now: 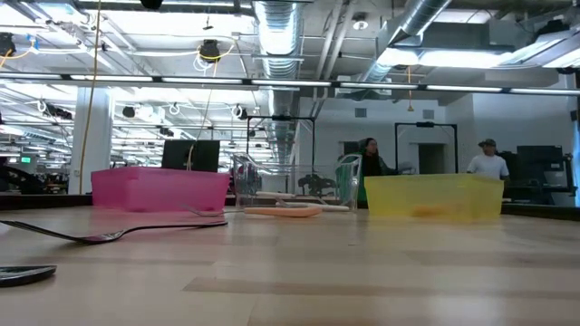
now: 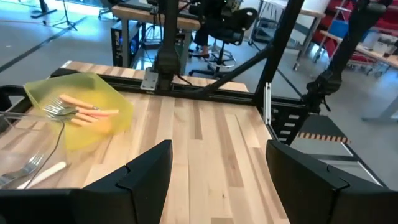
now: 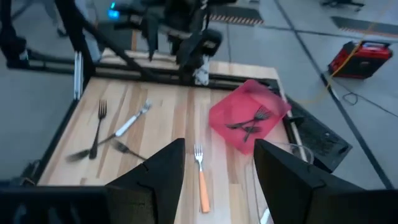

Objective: Sort silverware by color (type)
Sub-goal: Put the orange fork into the yellow bin

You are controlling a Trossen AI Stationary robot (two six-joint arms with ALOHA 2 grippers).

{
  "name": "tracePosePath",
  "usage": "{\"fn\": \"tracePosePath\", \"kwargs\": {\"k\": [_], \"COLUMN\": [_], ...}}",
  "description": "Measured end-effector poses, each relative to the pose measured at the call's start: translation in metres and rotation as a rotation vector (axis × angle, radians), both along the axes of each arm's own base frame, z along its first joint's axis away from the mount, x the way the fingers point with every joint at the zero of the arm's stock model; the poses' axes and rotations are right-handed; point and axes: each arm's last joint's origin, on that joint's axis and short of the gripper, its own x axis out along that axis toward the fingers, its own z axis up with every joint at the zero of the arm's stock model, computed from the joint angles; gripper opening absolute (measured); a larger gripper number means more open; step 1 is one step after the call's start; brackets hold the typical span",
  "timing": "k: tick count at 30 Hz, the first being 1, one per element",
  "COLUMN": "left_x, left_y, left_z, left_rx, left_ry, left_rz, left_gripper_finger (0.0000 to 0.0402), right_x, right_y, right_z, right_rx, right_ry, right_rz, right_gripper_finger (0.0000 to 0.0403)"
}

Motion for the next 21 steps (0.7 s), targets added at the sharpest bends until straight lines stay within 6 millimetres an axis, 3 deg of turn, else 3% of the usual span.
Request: {"fn": "tracePosePath", "kwargs": {"k": [5, 11, 21], "left_x": [0.001, 0.001, 0.025], "left_y": [-0.007, -0.021, -0.047], "left_z": [0.001, 0.003, -0.014], "left_rx": [0.01, 0.059, 0.108], "left_ry": [0.014, 0.153, 0.318], "left_rz": [-0.012, -0.053, -0.131], "left_gripper_finger": [0.0244, 0.0239, 0.0231], "right_x": [-0.039, -0.071, -0.08], "right_y": [-0.004, -0.003, 0.004], "right_z": [0.006, -0.016, -0.07], "right_rx": [0.063, 0.162, 0.203], "right_ry": [-0.047, -0.02, -0.097], "right_rz": [-0.041, -0.134, -0.165], "right_gripper_finger": [0.0217, 0.0217, 0.0217]}}
